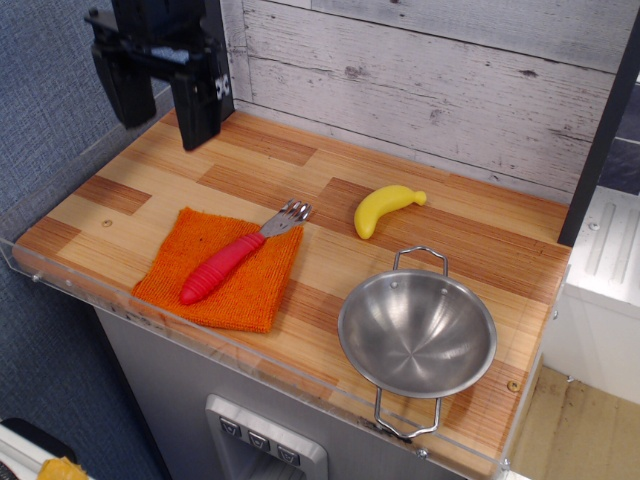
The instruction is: Put the wok on top of the spork.
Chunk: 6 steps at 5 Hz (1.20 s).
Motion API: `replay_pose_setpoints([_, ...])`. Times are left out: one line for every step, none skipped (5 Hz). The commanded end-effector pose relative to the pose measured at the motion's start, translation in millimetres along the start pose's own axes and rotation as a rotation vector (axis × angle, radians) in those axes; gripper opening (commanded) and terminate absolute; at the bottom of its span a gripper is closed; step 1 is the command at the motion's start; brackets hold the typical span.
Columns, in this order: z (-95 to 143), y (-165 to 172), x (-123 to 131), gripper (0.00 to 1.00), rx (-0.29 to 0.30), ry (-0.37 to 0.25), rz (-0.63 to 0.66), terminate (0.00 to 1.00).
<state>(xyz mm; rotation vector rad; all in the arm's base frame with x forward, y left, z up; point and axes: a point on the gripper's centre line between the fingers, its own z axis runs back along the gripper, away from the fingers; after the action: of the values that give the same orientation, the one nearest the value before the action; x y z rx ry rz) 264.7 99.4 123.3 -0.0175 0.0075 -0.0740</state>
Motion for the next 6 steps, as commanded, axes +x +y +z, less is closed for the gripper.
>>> replay_pose_setpoints([5.1, -37.4, 1.8, 1.00, 0.009, -0.019, -0.100, 0.00])
replay_pose_setpoints([10.1, -69.1, 2.0, 1.00, 0.002, -0.040, -0.159, 0.00])
replay_pose_setpoints([3.1, -91.4, -0.9, 1.00, -0.006, -0.055, -0.175, 0.00])
replay_pose_setpoints([-14.4, -107.5, -6.9, 1.00, 0.011, -0.071, -0.161, 0.00])
replay_pose_setpoints([-34.8, -124.2, -11.6, 1.00, 0.032, -0.080, -0.170, 0.00])
replay_pose_setpoints([-49.1, -140.5, -10.3, 1.00, 0.049, -0.102, -0.174, 0.00])
